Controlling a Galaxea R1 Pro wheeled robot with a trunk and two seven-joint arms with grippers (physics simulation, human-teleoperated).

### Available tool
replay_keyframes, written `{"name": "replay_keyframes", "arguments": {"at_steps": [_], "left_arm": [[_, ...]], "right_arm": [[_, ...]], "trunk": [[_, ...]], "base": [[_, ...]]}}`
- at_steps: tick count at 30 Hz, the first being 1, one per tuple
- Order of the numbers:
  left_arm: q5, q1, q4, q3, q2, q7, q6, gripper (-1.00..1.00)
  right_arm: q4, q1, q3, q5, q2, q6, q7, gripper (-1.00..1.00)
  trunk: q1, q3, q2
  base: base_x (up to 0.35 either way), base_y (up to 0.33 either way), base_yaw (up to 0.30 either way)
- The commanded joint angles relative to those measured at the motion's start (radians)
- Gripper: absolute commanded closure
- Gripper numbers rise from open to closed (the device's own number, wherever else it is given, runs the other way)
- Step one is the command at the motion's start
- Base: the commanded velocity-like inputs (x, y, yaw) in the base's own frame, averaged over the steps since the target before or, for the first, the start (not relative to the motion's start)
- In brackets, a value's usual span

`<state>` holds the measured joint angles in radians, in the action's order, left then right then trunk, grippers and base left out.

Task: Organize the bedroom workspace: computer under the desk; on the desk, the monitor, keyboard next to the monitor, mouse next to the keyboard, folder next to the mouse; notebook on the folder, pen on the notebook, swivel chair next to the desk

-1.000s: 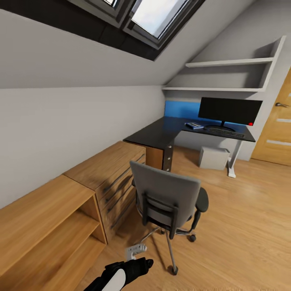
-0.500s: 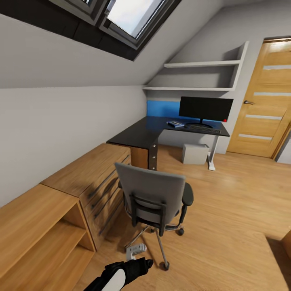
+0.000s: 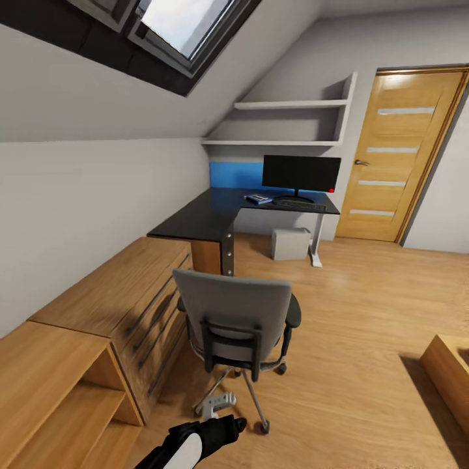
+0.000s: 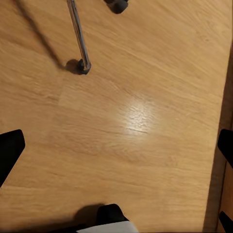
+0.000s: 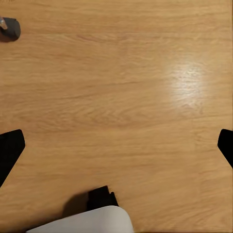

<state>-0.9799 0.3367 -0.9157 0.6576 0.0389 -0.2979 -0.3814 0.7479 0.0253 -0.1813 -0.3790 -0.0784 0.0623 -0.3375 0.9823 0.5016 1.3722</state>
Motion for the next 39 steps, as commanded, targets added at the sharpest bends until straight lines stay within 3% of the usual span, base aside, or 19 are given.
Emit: {"name": "replay_keyframes", "arguments": {"at_steps": [1,15,22,28,33,36,37,39], "left_arm": [[-0.01,0.001,-0.001,0.002,0.0,-0.009,-0.001,-1.0],[-0.009,0.001,-0.002,0.002,0.0,-0.009,-0.001,-1.0],[-0.011,-0.004,-0.002,-0.001,-0.004,-0.009,-0.001,-1.0],[-0.009,-0.008,-0.001,-0.002,-0.03,-0.009,0.001,-1.0],[-0.006,-0.012,0.001,-0.004,-0.068,-0.011,0.009,-1.0],[-0.005,-0.012,0.002,-0.008,-0.097,-0.013,0.014,-1.0],[-0.001,-0.01,0.003,-0.018,-0.117,-0.015,0.02,-1.0],[0.003,-0.009,0.005,-0.034,-0.131,-0.019,0.036,-1.0]], "right_arm": [[0.004,0.0,-0.005,-0.005,-0.001,0.006,-0.009,-1.0],[0.004,0.001,-0.006,-0.008,-0.001,0.007,-0.009,-1.0],[-0.004,0.0,-0.003,-0.006,-0.001,0.007,-0.009,-1.0],[0.009,-0.015,-0.006,0.0,-0.001,0.016,-0.012,-1.0],[0.023,-0.093,-0.014,0.001,0.013,0.021,-0.017,-1.0],[0.015,-0.175,-0.015,0.001,0.022,0.022,-0.02,-1.0],[-0.005,-0.233,-0.016,0.001,0.029,0.022,-0.017,-1.0],[-0.029,-0.285,-0.017,0.001,0.039,0.022,-0.015,-1.0]], "trunk": [[0.0,0.001,0.001],[0.0,0.001,0.001],[0.0,0.001,0.001],[0.0,0.001,0.001],[0.0,0.001,0.001],[0.0,0.001,0.001],[0.0,0.001,0.001],[0.0,0.001,0.001]], "base": [[0.141,0.193,-0.3],[0.036,0.052,-0.3],[0.001,0.223,-0.25],[0.0,0.242,-0.075],[0.0,0.076,-0.017],[0.0,0.03,-0.007],[0.0,0.015,-0.003],[0.0,0.011,-0.002]]}}
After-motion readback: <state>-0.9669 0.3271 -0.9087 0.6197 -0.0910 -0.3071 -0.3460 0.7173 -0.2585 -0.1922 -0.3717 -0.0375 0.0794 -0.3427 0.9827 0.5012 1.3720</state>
